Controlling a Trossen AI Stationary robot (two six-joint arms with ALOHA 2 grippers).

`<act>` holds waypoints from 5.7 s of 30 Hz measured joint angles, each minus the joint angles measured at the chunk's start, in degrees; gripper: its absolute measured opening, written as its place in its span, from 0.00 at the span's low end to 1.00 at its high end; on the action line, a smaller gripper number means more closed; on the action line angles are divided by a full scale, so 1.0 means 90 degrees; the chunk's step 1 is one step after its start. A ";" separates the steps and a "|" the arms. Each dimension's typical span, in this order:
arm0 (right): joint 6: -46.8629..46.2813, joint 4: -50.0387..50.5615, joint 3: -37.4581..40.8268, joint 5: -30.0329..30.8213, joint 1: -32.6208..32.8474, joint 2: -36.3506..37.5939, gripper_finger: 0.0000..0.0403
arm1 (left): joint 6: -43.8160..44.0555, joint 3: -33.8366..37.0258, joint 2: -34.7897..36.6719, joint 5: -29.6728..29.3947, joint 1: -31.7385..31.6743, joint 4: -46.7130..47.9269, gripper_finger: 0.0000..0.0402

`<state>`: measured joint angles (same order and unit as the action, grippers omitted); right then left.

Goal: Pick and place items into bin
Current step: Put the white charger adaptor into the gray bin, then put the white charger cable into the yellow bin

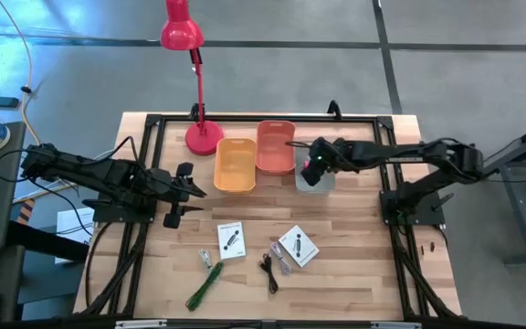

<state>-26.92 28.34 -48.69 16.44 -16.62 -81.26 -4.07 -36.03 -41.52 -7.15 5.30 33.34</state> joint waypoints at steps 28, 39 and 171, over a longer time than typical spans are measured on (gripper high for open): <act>0.0001 -0.0005 0.0000 -0.0208 0.0000 -0.0465 0.49 | -0.0017 0.0000 0.0000 0.0002 0.0000 0.0000 0.48; 0.0000 0.0000 0.0000 -0.0411 0.0022 -0.0436 0.49 | -0.0015 0.0000 0.0000 0.0002 0.0000 -0.0021 0.48; -0.5275 0.3135 0.0000 0.1534 0.7084 0.1565 0.49 | -0.1157 -0.1495 -0.3135 -0.1848 0.1638 0.1072 0.00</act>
<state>-74.39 56.55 -48.69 30.24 47.13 -67.18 -14.49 -49.48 -69.74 -23.79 20.04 42.99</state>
